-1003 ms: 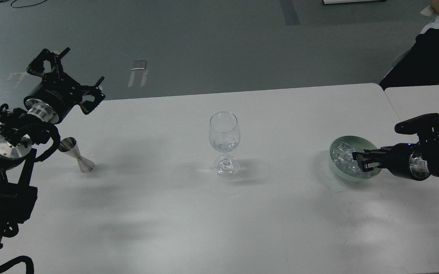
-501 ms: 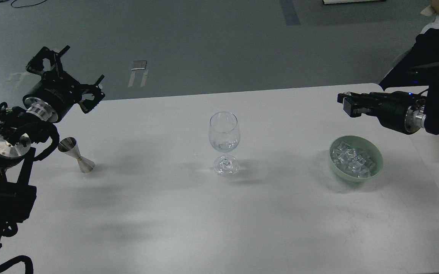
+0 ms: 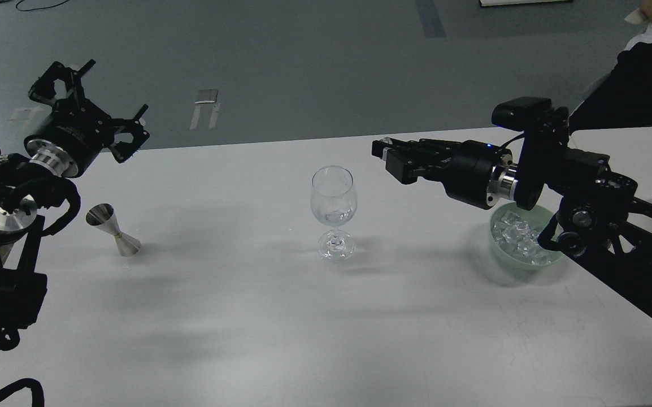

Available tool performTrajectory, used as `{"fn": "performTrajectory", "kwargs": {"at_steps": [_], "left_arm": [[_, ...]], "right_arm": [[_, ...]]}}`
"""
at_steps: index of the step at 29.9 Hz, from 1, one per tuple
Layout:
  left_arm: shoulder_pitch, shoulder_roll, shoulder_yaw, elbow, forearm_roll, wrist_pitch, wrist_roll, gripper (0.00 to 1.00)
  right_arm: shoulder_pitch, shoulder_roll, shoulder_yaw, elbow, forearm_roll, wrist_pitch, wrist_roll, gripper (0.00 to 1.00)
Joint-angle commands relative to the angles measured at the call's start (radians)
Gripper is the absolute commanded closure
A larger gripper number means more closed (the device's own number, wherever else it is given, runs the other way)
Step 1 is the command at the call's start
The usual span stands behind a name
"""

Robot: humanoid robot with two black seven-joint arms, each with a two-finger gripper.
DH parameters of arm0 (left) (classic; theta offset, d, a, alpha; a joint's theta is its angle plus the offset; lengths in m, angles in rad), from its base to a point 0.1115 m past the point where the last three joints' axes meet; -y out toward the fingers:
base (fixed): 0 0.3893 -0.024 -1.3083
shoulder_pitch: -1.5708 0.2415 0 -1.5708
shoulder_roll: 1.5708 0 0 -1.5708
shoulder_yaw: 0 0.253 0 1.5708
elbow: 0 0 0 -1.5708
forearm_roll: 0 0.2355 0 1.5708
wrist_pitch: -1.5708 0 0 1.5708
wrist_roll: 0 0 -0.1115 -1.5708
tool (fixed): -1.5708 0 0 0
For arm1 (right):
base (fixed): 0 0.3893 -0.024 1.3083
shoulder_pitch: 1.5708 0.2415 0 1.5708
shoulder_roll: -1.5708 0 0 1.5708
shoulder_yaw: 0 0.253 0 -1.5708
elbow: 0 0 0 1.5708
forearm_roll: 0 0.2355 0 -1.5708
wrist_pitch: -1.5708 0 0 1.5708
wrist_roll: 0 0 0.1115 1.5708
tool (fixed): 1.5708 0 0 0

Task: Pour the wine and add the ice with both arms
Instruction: 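Carry the ice with the right gripper over the wine glass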

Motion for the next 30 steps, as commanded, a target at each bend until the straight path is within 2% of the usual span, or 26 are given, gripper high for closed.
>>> {"fn": "performTrajectory", "kwargs": {"at_steps": [1,7,18,30], "left_arm": [[0.001,-0.002,0.0,0.0,0.0,0.0,0.0,0.02],[0.001,-0.005,0.001,0.0,0.0,0.0,0.0,0.02],[0.008,-0.009,0.0,0.0,0.0,0.0,-0.002,0.02],[0.021,-0.005,-0.002,0.0,0.0,-0.012,-0.003,0.02]], "right_arm": [[0.027,0.031,-0.003,0.003,-0.005,-0.001,-0.01,0.95],[0.053,0.105,-0.012,-0.023,-0.086,-0.002,-0.041,0.96],[0.052,0.18,-0.046,-0.086,-0.219,-0.002,-0.041,0.95],[0.044,0.212,-0.077,-0.102,-0.23,-0.004,-0.048,0.95]]}}
